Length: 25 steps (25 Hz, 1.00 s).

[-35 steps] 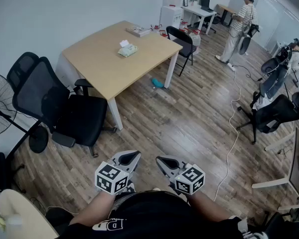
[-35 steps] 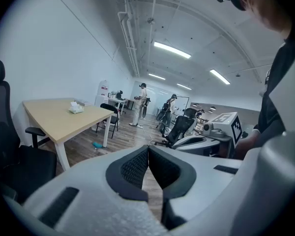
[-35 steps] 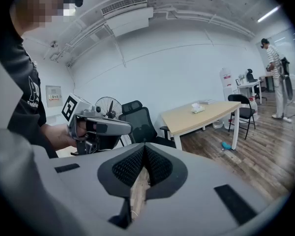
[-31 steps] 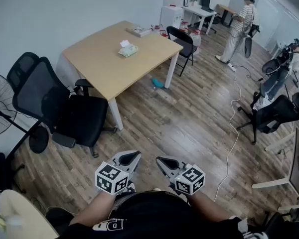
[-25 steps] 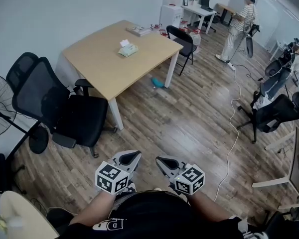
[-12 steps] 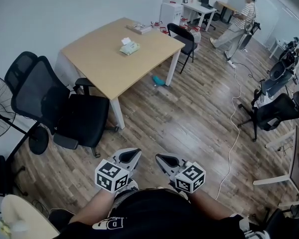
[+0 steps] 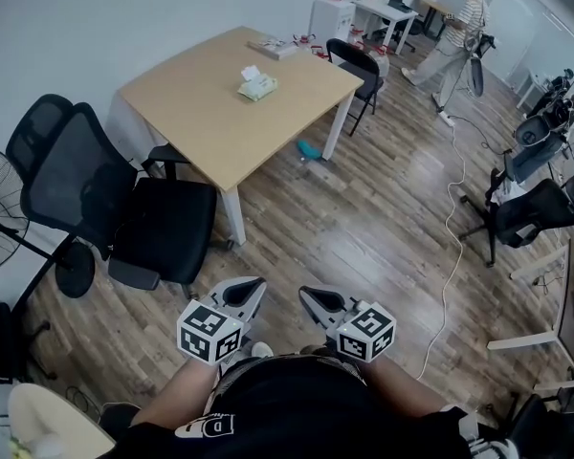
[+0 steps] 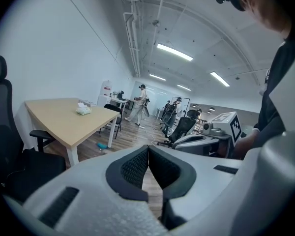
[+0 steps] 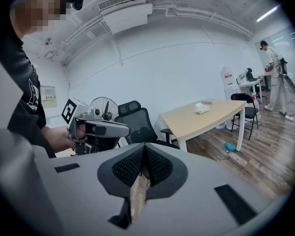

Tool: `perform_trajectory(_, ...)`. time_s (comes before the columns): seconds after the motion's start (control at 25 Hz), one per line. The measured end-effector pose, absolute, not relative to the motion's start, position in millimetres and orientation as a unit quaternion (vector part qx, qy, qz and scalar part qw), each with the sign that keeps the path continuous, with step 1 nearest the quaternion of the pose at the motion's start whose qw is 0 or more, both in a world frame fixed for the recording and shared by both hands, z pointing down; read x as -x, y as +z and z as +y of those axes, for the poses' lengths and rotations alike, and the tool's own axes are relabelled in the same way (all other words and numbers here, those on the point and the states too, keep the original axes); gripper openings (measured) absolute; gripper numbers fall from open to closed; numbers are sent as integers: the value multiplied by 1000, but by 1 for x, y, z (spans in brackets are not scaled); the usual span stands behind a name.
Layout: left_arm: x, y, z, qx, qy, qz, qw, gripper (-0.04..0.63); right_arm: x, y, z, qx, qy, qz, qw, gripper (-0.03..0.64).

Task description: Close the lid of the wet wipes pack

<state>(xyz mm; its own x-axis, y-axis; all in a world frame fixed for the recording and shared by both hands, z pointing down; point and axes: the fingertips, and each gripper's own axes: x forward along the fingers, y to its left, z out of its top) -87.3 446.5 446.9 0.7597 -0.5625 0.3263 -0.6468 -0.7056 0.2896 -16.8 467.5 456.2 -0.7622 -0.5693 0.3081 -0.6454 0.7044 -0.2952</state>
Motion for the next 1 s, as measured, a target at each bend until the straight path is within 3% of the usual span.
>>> perform_trajectory(0.36, 119, 461, 433, -916, 106, -323, 211, 18, 45, 465, 450, -341, 210, -910, 101, 5)
perform_trajectory(1.0, 102, 472, 354, -908, 116, -341, 216, 18, 23, 472, 356, -339, 222, -911, 79, 5)
